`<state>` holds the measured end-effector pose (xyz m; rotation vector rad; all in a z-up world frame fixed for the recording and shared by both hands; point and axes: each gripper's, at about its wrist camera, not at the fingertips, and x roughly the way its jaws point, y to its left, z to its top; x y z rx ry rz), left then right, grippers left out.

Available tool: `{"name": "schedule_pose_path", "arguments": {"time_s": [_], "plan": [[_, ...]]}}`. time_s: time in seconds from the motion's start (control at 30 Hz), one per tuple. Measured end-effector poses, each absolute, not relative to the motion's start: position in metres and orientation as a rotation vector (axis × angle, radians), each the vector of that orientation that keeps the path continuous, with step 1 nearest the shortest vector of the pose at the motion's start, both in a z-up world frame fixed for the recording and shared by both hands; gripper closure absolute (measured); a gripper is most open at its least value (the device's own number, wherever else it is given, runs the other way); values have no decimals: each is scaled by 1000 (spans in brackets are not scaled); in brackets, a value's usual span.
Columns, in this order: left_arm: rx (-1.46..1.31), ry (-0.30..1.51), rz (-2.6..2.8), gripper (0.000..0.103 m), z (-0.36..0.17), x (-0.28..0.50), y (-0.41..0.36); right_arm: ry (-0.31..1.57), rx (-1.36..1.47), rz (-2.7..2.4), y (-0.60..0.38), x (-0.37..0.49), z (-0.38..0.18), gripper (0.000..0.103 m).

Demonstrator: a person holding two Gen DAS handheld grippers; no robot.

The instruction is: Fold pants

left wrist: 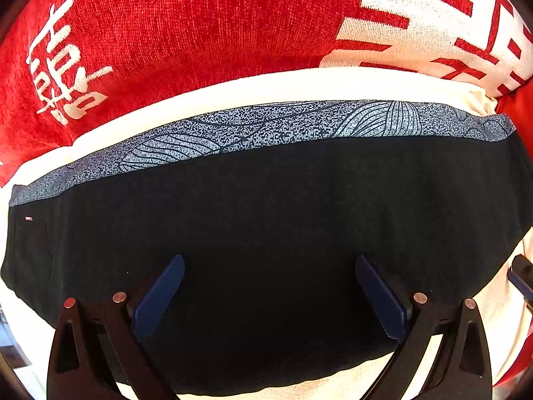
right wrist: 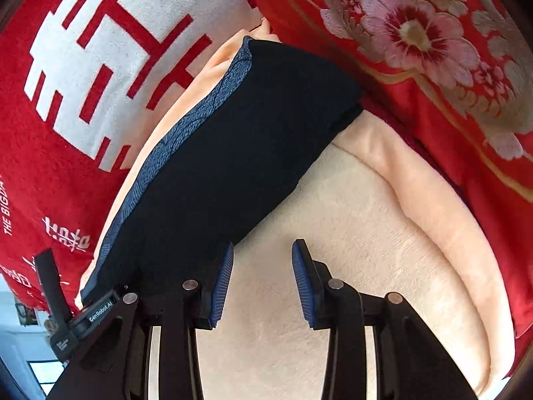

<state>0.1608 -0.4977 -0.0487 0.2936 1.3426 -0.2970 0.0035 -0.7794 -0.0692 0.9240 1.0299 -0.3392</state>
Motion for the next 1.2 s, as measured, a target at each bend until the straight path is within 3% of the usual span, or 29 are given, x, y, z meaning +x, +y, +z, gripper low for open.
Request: {"name": "schedule_pose_path", "arguments": {"time_s": [0.87,0.9,0.93,1.07,1.2], "plan": [[355,1374,-256,0,-43,167,-512,930,1026,-430,-816,17,-59,63],[356,1375,-255,0,-44,166,-512,951,1008,-438,-819,23,-59,69],[356,1376,-253,0,-44,166,-512,969,978,-451,-819,27,-55,85],[362,1377,-249,0,-43,167,-514,951,822,-421,-812,35,-29,87],[363,1369,-253,0,-43,165,-513,1029,849,-428,-825,37,-54,85]]}}
